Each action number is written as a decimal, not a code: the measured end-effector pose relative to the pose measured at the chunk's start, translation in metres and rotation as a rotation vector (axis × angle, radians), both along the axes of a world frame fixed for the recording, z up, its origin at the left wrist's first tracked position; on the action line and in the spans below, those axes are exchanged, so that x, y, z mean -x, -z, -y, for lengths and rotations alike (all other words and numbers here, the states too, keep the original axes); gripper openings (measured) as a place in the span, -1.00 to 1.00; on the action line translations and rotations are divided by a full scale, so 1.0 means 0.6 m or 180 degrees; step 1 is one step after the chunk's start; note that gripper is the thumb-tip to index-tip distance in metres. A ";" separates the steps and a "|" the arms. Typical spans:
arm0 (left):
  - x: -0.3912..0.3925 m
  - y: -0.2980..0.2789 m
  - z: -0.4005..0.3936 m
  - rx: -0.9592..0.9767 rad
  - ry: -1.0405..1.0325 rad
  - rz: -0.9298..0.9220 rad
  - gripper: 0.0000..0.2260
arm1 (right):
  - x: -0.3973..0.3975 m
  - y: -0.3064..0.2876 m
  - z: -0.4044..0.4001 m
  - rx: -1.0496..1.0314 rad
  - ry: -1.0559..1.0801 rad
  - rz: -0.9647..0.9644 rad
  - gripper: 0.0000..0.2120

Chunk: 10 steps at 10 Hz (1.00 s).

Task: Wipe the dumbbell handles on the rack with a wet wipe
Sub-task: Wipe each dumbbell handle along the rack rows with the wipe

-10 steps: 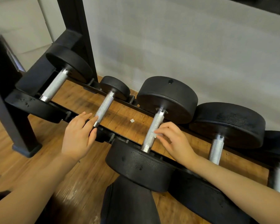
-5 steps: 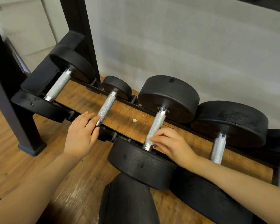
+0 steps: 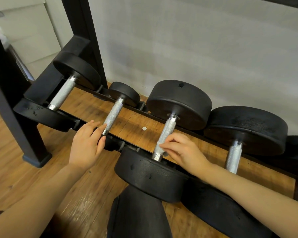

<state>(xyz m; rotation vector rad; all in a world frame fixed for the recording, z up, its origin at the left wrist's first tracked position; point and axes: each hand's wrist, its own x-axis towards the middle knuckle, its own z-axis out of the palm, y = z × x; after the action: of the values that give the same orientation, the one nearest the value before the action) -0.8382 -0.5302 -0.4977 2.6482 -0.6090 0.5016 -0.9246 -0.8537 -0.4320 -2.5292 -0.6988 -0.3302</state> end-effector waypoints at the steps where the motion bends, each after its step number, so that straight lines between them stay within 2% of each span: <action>1: 0.000 -0.001 0.000 0.0002 -0.0020 -0.0003 -0.58 | 0.002 -0.005 -0.003 0.0146 -0.0252 -0.0130 -0.78; 3: 0.001 -0.001 0.001 -0.0004 -0.0048 -0.0035 -0.57 | -0.001 -0.004 -0.004 -0.0019 0.0024 -0.0117 -0.77; 4: 0.000 0.000 0.000 0.0003 -0.0042 -0.0044 -0.57 | 0.000 -0.004 -0.008 0.0017 -0.0198 -0.0261 -0.79; 6: 0.001 0.000 -0.001 0.0018 -0.0031 -0.0029 -0.58 | -0.003 -0.005 -0.006 0.0114 -0.0098 -0.0186 -0.79; 7: 0.002 0.000 -0.001 0.0024 -0.0023 -0.0040 -0.58 | -0.004 0.001 -0.008 0.0364 -0.0468 -0.0190 -0.81; 9: 0.002 0.000 -0.001 0.0013 -0.0040 -0.0081 -0.57 | -0.001 -0.004 -0.011 0.0073 -0.0129 -0.0259 -0.80; 10: 0.002 -0.001 0.001 0.0015 -0.0046 -0.0067 -0.57 | 0.002 0.003 -0.013 0.0394 -0.0486 -0.0207 -0.82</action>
<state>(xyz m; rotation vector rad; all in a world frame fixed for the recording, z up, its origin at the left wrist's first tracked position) -0.8392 -0.5306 -0.4971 2.6519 -0.5823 0.4780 -0.9259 -0.8461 -0.4336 -2.5695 -0.9060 -0.1555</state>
